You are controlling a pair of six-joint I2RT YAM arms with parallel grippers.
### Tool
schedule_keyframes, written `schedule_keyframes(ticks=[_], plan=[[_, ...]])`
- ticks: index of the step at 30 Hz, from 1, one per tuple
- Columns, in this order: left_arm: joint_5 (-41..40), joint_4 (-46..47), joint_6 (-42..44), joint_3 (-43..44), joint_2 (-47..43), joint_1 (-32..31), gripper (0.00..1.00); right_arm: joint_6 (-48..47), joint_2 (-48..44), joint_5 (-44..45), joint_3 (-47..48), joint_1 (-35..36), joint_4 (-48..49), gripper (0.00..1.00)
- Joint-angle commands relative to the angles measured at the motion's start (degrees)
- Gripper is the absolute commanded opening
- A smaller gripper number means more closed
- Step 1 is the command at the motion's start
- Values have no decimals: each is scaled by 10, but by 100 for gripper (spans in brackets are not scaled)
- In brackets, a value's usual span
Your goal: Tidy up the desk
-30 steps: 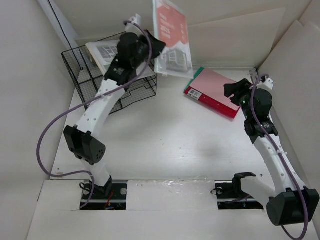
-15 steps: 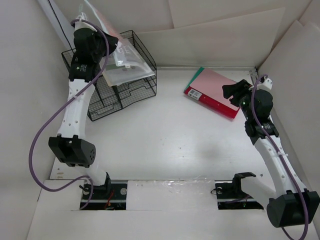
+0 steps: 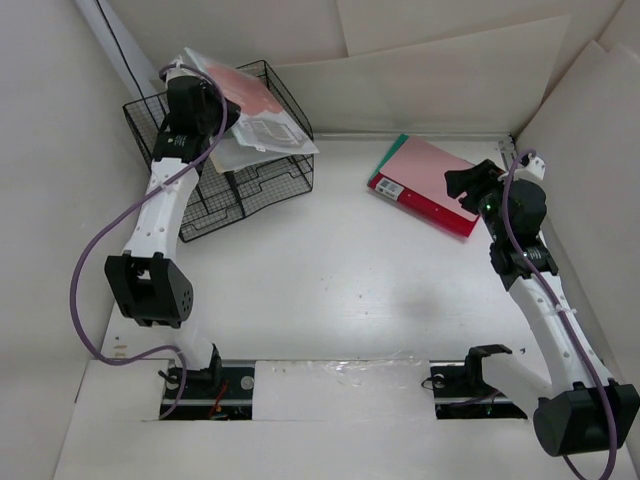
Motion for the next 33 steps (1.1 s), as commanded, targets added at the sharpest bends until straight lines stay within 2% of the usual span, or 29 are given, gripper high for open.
schedule_keyframes(ticks=[1, 2, 3, 7, 11, 12, 14, 18, 20, 26, 29, 31, 32, 33], plan=[[-36, 29, 24, 6, 3, 4, 12, -6, -11, -8, 2, -3, 11, 66], [-42, 29, 24, 6, 3, 4, 17, -6, -11, -8, 2, -3, 11, 66], [-50, 29, 31, 6, 10, 4, 28, -6, -11, -8, 2, -3, 11, 66], [-63, 22, 42, 6, 15, 4, 46, -6, -11, -8, 2, -3, 11, 66], [-68, 2, 47, 27, 21, 4, 53, -6, -11, -8, 2, -3, 11, 66], [-68, -8, 54, 33, 21, 4, 64, -6, -11, -8, 2, -3, 11, 66], [-89, -30, 60, 65, 27, -2, 75, -6, -5, -8, 2, -3, 16, 66], [-229, -62, 85, 81, -10, -46, 91, -6, 13, -1, 2, -3, 16, 67], [-256, -51, 90, 64, -35, -46, 100, -6, 13, 16, 2, -3, 16, 69], [-222, 2, 85, 10, -124, -52, 100, -6, 26, 40, 2, -3, 16, 87], [-196, 24, 85, -6, -154, -52, 100, -6, 32, 47, -4, -3, 16, 92], [-164, 33, 80, -19, -171, -52, 100, -1, 38, 64, -4, -3, 16, 92], [-154, 47, 80, -27, -177, -59, 97, 6, 43, 70, -4, -3, 16, 92], [-144, 54, 89, -39, -184, -79, 89, 6, 43, 86, -9, -8, 16, 92]])
